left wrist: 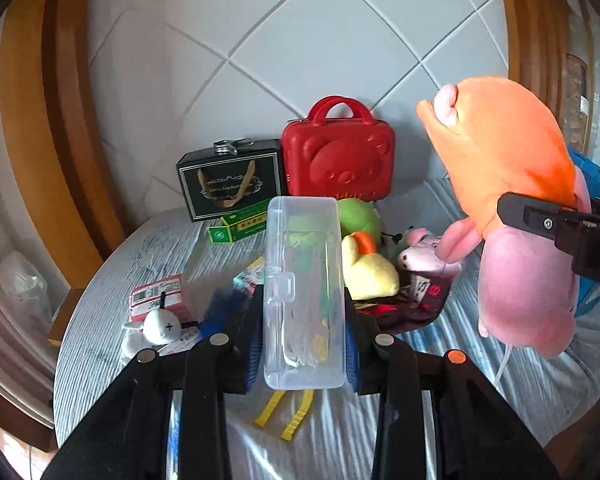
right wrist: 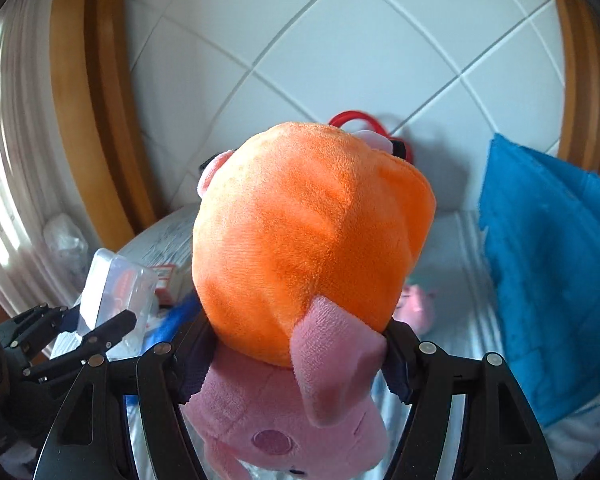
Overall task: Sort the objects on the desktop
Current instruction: 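Carry the clear box and the pig with both tools over the blue crate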
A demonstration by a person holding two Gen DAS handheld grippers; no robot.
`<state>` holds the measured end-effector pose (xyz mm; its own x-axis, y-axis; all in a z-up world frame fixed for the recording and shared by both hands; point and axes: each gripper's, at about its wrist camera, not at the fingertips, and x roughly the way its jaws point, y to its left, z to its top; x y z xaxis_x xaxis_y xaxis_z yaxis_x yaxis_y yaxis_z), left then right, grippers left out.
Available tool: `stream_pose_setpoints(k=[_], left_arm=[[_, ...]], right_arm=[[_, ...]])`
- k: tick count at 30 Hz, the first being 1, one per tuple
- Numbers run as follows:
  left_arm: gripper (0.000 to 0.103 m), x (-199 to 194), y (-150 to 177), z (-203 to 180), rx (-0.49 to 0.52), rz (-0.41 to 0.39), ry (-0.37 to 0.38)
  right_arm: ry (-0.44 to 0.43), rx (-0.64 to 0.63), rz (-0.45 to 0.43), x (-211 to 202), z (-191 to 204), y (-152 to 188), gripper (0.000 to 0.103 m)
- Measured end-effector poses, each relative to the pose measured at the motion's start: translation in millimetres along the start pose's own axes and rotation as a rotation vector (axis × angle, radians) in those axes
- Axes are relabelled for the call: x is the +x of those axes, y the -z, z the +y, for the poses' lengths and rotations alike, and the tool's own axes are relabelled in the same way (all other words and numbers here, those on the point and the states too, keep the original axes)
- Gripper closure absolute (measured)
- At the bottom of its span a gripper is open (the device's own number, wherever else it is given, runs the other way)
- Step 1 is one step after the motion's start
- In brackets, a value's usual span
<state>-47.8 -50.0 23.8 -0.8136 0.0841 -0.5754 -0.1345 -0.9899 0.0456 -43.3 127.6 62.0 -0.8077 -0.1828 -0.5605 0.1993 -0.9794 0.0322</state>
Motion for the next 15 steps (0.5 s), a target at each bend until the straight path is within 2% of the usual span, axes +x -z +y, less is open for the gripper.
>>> stream_pose_setpoints(k=[15], left_arm=[[0.071,-15.3,-65.5,-190.4,0.104,-0.116,0.079]], right_arm=[[0.109,0.062,-0.207,-105.4,-192.0,-43.6,0.033]])
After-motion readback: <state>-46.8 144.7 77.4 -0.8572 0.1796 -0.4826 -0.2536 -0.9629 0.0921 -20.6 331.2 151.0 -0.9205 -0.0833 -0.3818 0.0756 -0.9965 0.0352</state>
